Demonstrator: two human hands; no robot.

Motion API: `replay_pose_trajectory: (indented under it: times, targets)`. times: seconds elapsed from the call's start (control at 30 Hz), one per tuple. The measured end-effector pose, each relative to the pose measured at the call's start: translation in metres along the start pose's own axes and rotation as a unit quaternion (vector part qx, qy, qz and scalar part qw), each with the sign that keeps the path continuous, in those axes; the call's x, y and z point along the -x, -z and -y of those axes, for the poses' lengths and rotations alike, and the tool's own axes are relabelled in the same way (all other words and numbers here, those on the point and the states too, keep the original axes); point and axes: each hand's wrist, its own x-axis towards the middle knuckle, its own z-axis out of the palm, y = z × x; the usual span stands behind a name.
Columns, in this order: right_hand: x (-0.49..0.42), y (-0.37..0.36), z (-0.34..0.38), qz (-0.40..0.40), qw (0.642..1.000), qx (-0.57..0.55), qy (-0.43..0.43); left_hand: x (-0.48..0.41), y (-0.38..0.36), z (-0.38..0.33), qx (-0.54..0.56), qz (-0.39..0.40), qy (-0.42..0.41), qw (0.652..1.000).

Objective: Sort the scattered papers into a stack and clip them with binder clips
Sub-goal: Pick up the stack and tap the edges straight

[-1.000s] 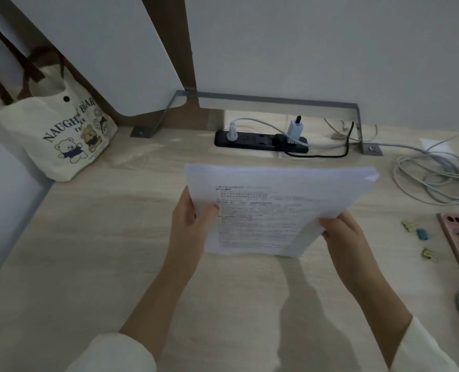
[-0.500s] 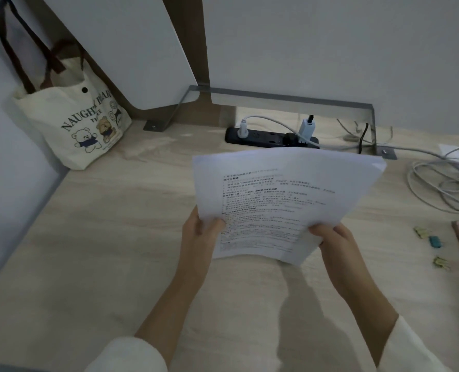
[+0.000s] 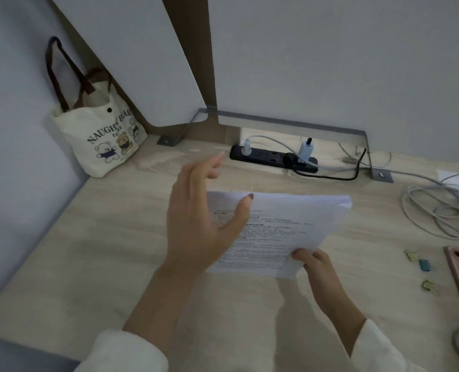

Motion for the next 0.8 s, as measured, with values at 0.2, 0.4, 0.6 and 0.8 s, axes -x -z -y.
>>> replay_pose_trajectory:
  times: [0.2,0.4,0.6,0.8]
  targets:
    - [0.004,0.005,0.006,0.027,0.999,0.033,-0.009,-0.024,-0.029,-0.036,-0.239,0.264,-0.128,0.926]
    - [0.003,0.008,0.011,0.043,0.998,0.047,-0.012,-0.027,-0.026,-0.040,-0.253,0.367,-0.099,0.889]
    - [-0.006,0.025,0.013,0.095,0.992,0.082,-0.032,-0.018,-0.018,-0.037,-0.199,0.324,-0.126,0.916]
    - [-0.022,0.087,0.030,0.104,0.988,0.114,-0.030,-0.021,0.009,-0.026,-0.084,0.257,0.061,0.961]
